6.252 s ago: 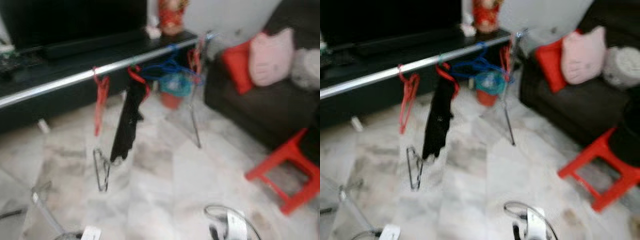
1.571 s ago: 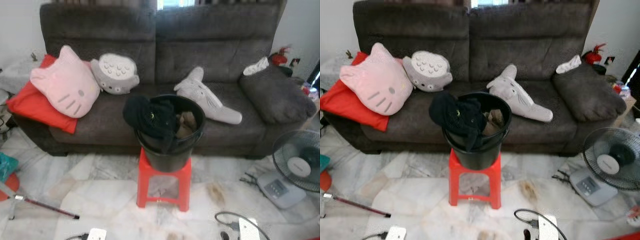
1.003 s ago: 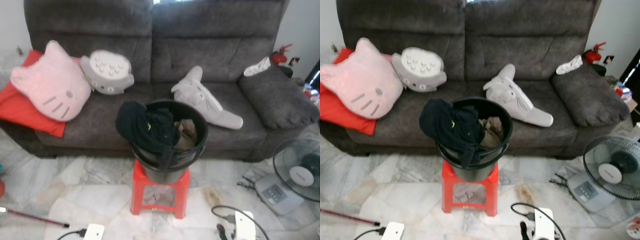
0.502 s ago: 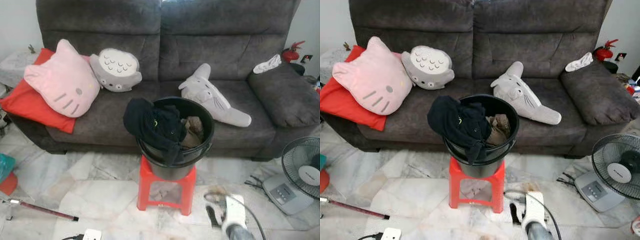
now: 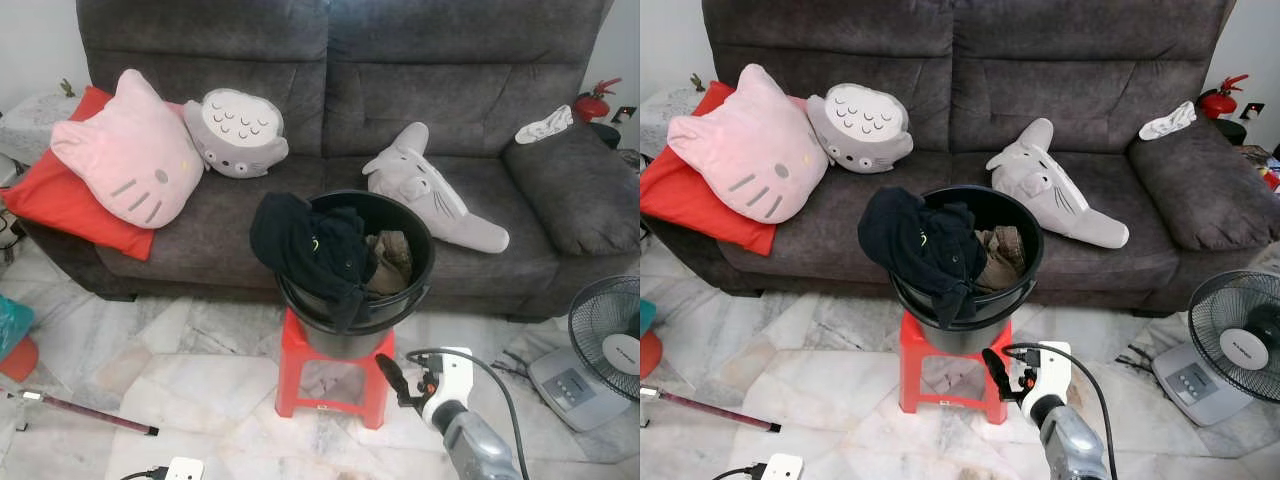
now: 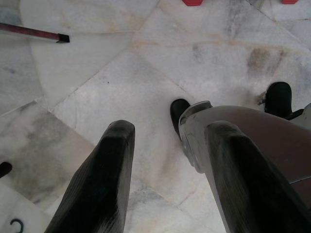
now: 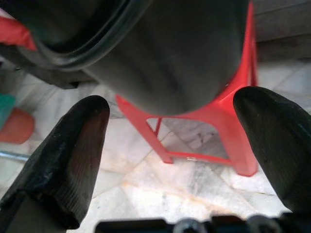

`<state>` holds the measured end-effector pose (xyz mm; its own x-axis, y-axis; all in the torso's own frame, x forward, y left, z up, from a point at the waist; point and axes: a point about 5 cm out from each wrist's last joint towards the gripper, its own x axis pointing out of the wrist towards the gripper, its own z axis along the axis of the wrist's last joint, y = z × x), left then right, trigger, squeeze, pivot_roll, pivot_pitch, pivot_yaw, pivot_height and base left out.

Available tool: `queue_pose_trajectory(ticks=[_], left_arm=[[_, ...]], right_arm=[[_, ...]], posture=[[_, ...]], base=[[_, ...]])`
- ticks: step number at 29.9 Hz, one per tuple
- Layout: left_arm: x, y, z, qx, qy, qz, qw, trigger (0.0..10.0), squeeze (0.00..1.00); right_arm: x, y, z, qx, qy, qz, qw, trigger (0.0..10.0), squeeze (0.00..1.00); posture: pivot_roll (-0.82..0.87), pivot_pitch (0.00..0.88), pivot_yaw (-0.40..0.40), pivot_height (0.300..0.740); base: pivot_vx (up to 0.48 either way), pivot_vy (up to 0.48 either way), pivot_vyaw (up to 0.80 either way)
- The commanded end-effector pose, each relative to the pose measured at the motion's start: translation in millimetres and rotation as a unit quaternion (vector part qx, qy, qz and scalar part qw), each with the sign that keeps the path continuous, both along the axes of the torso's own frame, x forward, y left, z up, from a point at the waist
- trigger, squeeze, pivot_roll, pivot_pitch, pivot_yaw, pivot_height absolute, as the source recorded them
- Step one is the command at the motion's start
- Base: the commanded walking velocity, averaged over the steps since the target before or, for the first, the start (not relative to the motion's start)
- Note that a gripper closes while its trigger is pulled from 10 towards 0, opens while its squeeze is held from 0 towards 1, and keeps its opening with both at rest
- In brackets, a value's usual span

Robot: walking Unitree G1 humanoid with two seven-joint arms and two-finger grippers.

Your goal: Hang hanger

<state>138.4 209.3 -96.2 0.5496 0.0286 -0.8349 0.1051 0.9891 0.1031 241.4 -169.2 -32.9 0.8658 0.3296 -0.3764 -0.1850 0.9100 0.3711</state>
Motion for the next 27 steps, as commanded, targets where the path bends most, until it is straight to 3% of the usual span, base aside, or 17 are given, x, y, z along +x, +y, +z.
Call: queue_pose_trajectory(ticks=[1,7,13,17,20,27], left_arm=[[-5.2,1.3,-2,0.005,0.012,-0.004,1.0,10.0,0.0],[-5.0,3.1,-1,0.006,0.012,-0.005,1.0,10.0,0.0],[-3.7,4.7,-1,0.007,0.008,-0.007,1.0,10.0,0.0],[-1.4,3.7,0,0.007,0.003,-0.008,1.0,10.0,0.0],[-0.6,3.2,0,0.008,0.002,-0.009,1.0,10.0,0.0],[-0.4,2.3,0,0.009,0.001,-0.011,1.0,10.0,0.0]], right_arm=[[-5.3,-1.0,0,0.02,-0.012,0.009,1.0,10.0,0.0],[-19.2,2.9,-1,0.099,-0.021,0.049,0.994,10.0,0.0],[-25.9,12.5,10,0.168,-0.049,0.107,0.979,10.0,0.0],[-15.0,15.8,25,0.193,-0.078,0.119,0.971,10.0,0.0],[-2.7,15.2,36,0.184,-0.099,0.114,0.971,10.0,0.0],[9.2,14.5,46,0.177,-0.11,0.118,0.971,10.0,0.0]], posture=[[-0.03,0.044,-0.01,0.74],[-0.03,0.039,-0.007,0.74],[-0.03,0.027,-0.007,0.74],[-0.02,0.022,-0.007,0.74],[-0.03,0.017,-0.006,0.74],[-0.02,0.008,-0.006,0.74]], base=[[0.0,0.0,0.0],[0.0,0.0,0.0],[0.0,0.0,0.0],[0.0,0.0,0.0],[0.0,0.0,0.0],[0.0,0.0,0.0]])
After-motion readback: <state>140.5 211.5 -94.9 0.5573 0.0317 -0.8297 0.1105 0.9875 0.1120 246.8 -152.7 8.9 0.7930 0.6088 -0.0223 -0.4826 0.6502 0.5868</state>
